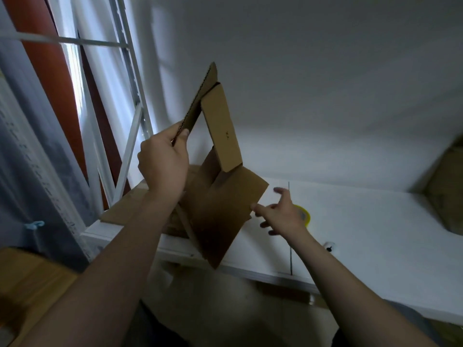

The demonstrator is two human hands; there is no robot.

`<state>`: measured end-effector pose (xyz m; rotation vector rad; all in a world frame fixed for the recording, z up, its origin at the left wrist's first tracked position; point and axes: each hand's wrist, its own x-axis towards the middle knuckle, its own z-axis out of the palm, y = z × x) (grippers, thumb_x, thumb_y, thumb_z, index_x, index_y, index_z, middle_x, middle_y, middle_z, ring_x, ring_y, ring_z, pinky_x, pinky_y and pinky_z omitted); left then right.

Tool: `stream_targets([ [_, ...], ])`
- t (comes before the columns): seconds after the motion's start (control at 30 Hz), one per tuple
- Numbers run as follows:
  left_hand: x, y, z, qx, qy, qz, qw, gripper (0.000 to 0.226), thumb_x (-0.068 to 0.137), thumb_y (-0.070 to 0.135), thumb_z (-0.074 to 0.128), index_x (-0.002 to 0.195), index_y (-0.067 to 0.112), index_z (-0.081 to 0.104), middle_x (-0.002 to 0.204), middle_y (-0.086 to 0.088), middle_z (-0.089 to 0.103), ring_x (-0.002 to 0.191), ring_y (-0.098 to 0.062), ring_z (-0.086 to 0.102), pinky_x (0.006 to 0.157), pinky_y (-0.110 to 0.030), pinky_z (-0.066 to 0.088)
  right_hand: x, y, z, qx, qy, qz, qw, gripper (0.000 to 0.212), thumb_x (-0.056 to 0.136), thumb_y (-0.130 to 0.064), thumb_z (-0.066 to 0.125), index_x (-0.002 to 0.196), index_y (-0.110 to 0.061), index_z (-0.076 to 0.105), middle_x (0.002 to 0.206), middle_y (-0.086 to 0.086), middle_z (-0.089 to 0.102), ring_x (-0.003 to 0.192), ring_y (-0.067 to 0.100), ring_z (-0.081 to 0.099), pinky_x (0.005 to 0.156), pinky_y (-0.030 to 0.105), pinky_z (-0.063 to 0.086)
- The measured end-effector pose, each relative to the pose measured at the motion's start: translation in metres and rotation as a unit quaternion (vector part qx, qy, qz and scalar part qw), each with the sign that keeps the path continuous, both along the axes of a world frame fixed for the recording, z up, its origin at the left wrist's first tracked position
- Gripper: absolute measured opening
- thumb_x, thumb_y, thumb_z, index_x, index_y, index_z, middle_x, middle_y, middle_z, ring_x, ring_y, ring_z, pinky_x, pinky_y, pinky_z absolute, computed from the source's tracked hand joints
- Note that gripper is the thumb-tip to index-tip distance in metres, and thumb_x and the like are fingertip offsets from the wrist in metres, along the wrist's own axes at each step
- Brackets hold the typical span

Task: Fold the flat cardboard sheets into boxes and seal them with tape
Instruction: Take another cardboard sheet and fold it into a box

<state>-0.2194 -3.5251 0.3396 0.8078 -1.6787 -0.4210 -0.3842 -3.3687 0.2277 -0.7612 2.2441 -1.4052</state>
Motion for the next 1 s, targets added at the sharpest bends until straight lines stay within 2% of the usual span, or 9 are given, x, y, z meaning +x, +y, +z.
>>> stream_targets([
  [0.1, -0.001, 0.006, 0.002, 0.001, 0.005, -0.003, 1.000, 0.028, 0.100, 0.033, 0.059, 0.125, 0.031, 0.071, 0.087, 0.002, 0.076, 0.077, -0.015, 0.067, 0.071, -0.029, 0.053, 0.015, 0.011, -0.006, 0.085, -0.013, 0.065, 0.994, 0.042, 0.085, -0.048, 0.074, 0.115, -0.026, 0.055, 0.090, -0.003, 0.076, 0.080, 0.023, 0.075, 0.065, 0.036, 0.060],
  [0.2, 0.000, 0.009, 0.007, 0.003, 0.023, -0.007, 1.000, 0.028, 0.100, 0.032, 0.060, 0.125, 0.027, 0.071, 0.096, 0.002, 0.077, 0.083, -0.015, 0.068, 0.074, -0.029, 0.055, 0.018, 0.013, -0.005, 0.072, -0.029, 0.086, 0.993, 0.017, 0.096, -0.033, 0.063, 0.100, -0.018, 0.072, 0.093, -0.001, 0.077, 0.080, 0.024, 0.075, 0.072, 0.043, 0.062],
  [0.3, 0.003, 0.010, 0.017, 0.010, 0.043, -0.005, 0.999, 0.029, 0.099, 0.032, 0.061, 0.126, 0.025, 0.071, 0.102, 0.003, 0.077, 0.089, -0.013, 0.069, 0.078, -0.027, 0.054, 0.009, 0.010, 0.007, 0.011, -0.026, 0.035, 0.999, 0.025, 0.099, -0.020, 0.053, 0.088, -0.011, 0.074, 0.091, 0.005, 0.076, 0.072, 0.023, 0.076, 0.071, 0.048, 0.062],
  [0.4, 0.012, 0.000, 0.029, 0.006, 0.037, 0.012, 0.999, 0.030, 0.099, 0.032, 0.060, 0.125, 0.028, 0.071, 0.106, 0.001, 0.077, 0.096, -0.018, 0.069, 0.083, -0.030, 0.053, -0.008, 0.010, 0.030, -0.050, 0.020, -0.033, 0.998, 0.025, 0.098, -0.023, 0.050, 0.085, -0.015, 0.070, 0.082, 0.005, 0.075, 0.063, 0.022, 0.074, 0.062, 0.048, 0.063],
  [0.6, 0.024, -0.020, 0.021, 0.030, -0.011, -0.016, 0.999, 0.028, 0.100, 0.030, 0.059, 0.122, 0.021, 0.073, 0.103, 0.000, 0.076, 0.097, -0.022, 0.068, 0.087, -0.036, 0.054, -0.044, 0.024, 0.081, -0.128, 0.131, -0.126, 0.975, 0.025, 0.100, -0.033, 0.045, 0.091, -0.018, 0.063, 0.083, 0.005, 0.069, 0.065, 0.025, 0.072, 0.054, 0.048, 0.062],
  [0.73, 0.025, -0.036, 0.005, 0.139, 0.036, -0.065, 0.987, 0.021, 0.099, 0.027, 0.061, 0.111, 0.019, 0.077, 0.087, 0.014, 0.068, 0.094, -0.019, 0.066, 0.095, -0.039, 0.054, -0.058, 0.027, 0.102, -0.111, 0.209, -0.152, 0.960, 0.024, 0.104, -0.037, 0.042, 0.102, -0.022, 0.061, 0.095, -0.001, 0.065, 0.088, 0.027, 0.065, 0.074, 0.050, 0.060],
  [0.83, 0.022, -0.041, -0.004, 0.216, 0.070, -0.082, 0.970, 0.017, 0.100, 0.024, 0.060, 0.089, 0.027, 0.073, 0.080, 0.015, 0.066, 0.093, -0.018, 0.066, 0.095, -0.037, 0.054, -0.058, 0.029, 0.102, -0.087, 0.252, -0.145, 0.953, 0.024, 0.107, -0.033, 0.043, 0.121, -0.020, 0.057, 0.100, -0.005, 0.061, 0.093, 0.023, 0.063, 0.078, 0.040, 0.053],
  [0.9, 0.018, -0.040, -0.012, 0.243, 0.067, -0.092, 0.963, 0.016, 0.101, 0.021, 0.058, 0.102, 0.021, 0.074, 0.082, 0.013, 0.065, 0.096, -0.021, 0.066, 0.090, -0.033, 0.051, -0.051, 0.028, 0.092, -0.079, 0.252, -0.122, 0.957, 0.026, 0.107, -0.028, 0.046, 0.132, -0.022, 0.045, 0.093, -0.009, 0.062, 0.086, 0.020, 0.064, 0.074, 0.040, 0.055],
  [1.0, 0.015, -0.038, -0.025, 0.245, 0.018, -0.063, 0.967, 0.024, 0.101, 0.021, 0.055, 0.116, 0.015, 0.073, 0.089, 0.007, 0.065, 0.095, -0.022, 0.061, 0.090, -0.032, 0.047, -0.042, 0.026, 0.066, -0.061, 0.249, -0.076, 0.963, 0.028, 0.104, -0.019, 0.051, 0.125, -0.026, 0.034, 0.089, -0.009, 0.061, 0.082, 0.021, 0.066, 0.073, 0.045, 0.058],
])
